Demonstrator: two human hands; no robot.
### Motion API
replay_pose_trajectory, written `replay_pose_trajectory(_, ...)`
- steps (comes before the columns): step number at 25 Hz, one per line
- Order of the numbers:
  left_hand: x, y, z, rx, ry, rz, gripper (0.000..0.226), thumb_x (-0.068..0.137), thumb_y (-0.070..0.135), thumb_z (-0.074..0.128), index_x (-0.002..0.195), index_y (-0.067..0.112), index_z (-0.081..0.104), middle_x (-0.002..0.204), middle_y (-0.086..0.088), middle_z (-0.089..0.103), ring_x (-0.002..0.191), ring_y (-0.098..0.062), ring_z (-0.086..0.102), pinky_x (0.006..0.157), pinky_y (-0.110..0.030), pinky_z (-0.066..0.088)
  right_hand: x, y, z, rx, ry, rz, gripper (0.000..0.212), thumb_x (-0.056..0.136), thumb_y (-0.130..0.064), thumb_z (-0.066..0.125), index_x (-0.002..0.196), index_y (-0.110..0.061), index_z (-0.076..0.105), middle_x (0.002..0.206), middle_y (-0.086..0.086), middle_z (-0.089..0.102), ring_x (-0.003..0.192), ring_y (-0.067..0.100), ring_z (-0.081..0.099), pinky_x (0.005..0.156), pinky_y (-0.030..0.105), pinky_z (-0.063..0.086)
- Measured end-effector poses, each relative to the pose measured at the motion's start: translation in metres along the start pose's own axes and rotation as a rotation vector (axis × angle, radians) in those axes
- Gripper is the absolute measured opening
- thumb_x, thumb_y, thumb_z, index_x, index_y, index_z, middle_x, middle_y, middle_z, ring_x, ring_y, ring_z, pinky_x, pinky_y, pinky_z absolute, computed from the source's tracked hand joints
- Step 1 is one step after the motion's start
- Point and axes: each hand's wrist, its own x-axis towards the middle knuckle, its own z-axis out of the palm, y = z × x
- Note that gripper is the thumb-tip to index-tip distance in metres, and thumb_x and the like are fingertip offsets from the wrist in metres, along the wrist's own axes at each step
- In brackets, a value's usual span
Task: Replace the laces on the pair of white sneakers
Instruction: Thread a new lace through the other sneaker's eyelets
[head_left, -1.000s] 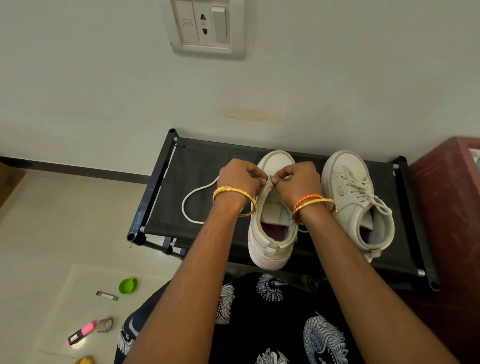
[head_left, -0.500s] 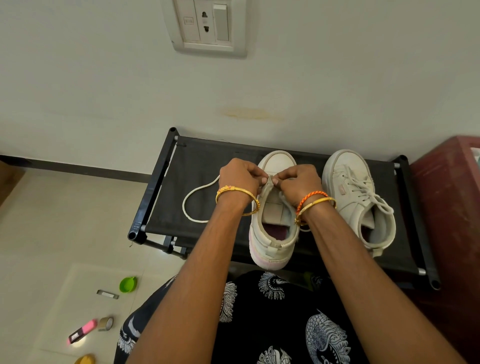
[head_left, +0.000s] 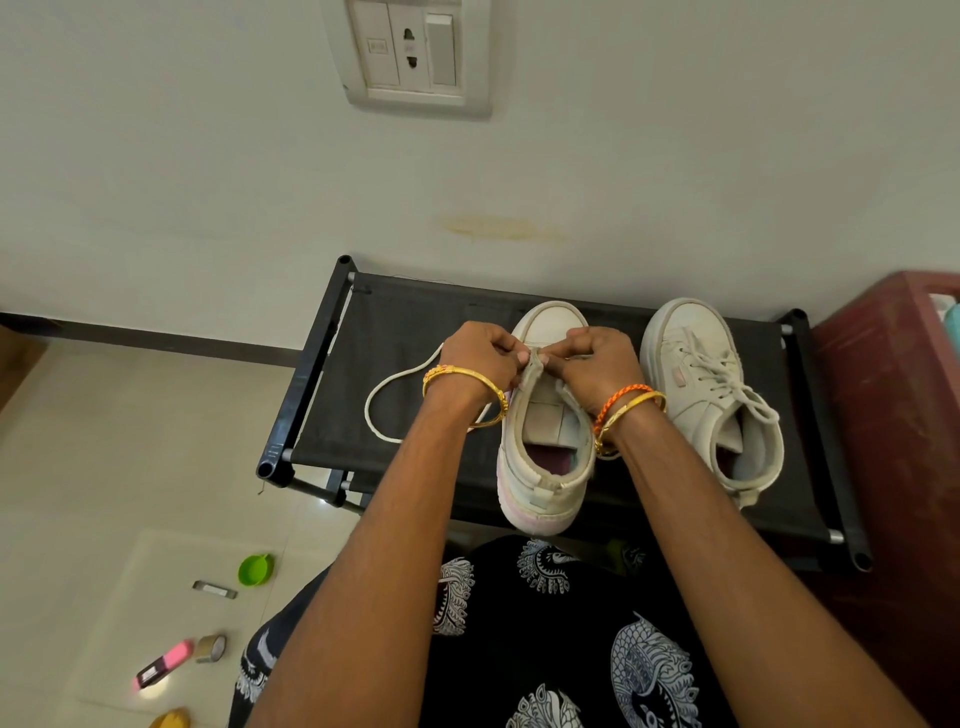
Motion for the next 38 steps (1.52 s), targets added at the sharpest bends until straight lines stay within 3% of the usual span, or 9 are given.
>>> replay_pose_trajectory(5,0.001,0.001,-0.006,-0.071,0.073,-0.069,0.014,0.09,0.005,0.056,0.078,0.013,0.056,0.093,-0.015,0.066,0.09,-0.03,0.067,0.086,-0.042,0.055,-0.019,-0.009,-0.009,-0.013,-0.021,0.005,0.023,0.081,-0.017,0.071,0.104,-0.013,0.07,0.127,0.005,0.057,0.122,0.025,0.047,0.104,0.042,0.039)
replay_pose_trajectory(9,0.009,-0.016,-0.03,-0.304,0.289,-0.178,0.009,0.087,0.007,0.059,0.097,0.007,0.058,0.1,-0.013,0.065,0.092,-0.029,0.066,0.088,-0.043,0.054,-0.044,-0.006,-0.019,-0.228,0.111,-0.024,0.047,0.076,-0.021,0.072,0.12,-0.017,0.055,0.13,0.008,0.038,0.121,0.026,0.041,0.103,0.043,0.039)
replay_pose_trajectory(13,0.002,-0.024,-0.048,-0.469,0.465,-0.216,0.02,0.09,0.005,0.052,0.11,0.004,0.055,0.11,-0.013,0.061,0.083,-0.023,0.065,0.083,-0.034,0.055,-0.06,0.001,-0.024,-0.23,0.065,0.024,0.042,0.079,-0.017,0.067,0.114,-0.013,0.045,0.111,0.008,0.048,0.1,0.027,0.052,0.075,0.028,0.038)
replay_pose_trajectory(17,-0.008,-0.021,-0.042,-0.018,0.412,0.069,0.057,0.088,0.009,0.06,0.139,0.021,0.038,0.137,-0.013,0.04,0.115,-0.024,0.047,0.096,-0.036,0.044,-0.065,0.004,-0.023,-0.251,-0.049,0.094,0.039,0.084,-0.016,0.062,0.117,-0.012,0.042,0.107,0.011,0.056,0.089,0.024,0.055,0.07,0.028,0.038)
replay_pose_trajectory(19,-0.007,-0.014,-0.025,0.286,0.268,0.283,0.044,0.088,0.017,0.062,0.13,0.029,0.053,0.126,-0.009,0.053,0.12,-0.027,0.045,0.097,-0.037,0.04,-0.063,0.0,-0.025,-0.247,-0.073,0.098,0.046,0.085,-0.014,0.061,0.123,-0.008,0.037,0.094,0.005,0.052,0.079,0.018,0.051,0.062,0.025,0.038)
replay_pose_trajectory(21,-0.006,-0.009,-0.005,0.468,0.129,0.354,0.025,0.09,0.024,0.06,0.113,0.03,0.066,0.113,-0.004,0.062,0.115,-0.026,0.047,0.094,-0.034,0.037,-0.059,-0.004,-0.025,-0.245,-0.092,0.118,0.054,0.085,-0.01,0.059,0.13,-0.006,0.028,0.085,0.0,0.044,0.069,0.013,0.045,0.051,0.021,0.033)
replay_pose_trajectory(28,0.004,-0.007,0.011,0.392,0.188,0.321,0.012,0.086,0.022,0.067,0.094,0.023,0.074,0.11,-0.006,0.063,0.104,-0.023,0.056,0.09,-0.042,0.051,-0.052,-0.002,-0.025,-0.313,-0.098,0.153,0.045,0.085,-0.022,0.06,0.122,-0.005,0.042,0.085,0.003,0.047,0.074,0.019,0.046,0.047,0.022,0.026)
replay_pose_trajectory(33,-0.001,-0.004,0.008,0.369,0.183,0.261,0.019,0.085,0.028,0.066,0.098,0.015,0.073,0.109,-0.004,0.064,0.101,-0.021,0.057,0.091,-0.035,0.049,-0.047,0.001,-0.025,-0.34,-0.127,0.15,0.038,0.085,-0.023,0.058,0.116,-0.006,0.047,0.082,0.002,0.046,0.069,0.016,0.045,0.048,0.022,0.026)
replay_pose_trajectory(38,-0.006,0.0,-0.007,0.476,0.299,0.231,0.014,0.091,0.023,0.058,0.095,0.015,0.069,0.121,-0.006,0.052,0.111,-0.024,0.048,0.096,-0.044,0.037,-0.045,0.002,-0.028,-0.319,-0.157,0.171,0.022,0.084,-0.024,0.058,0.098,-0.007,0.052,0.07,0.0,0.046,0.06,0.012,0.044,0.047,0.022,0.028)
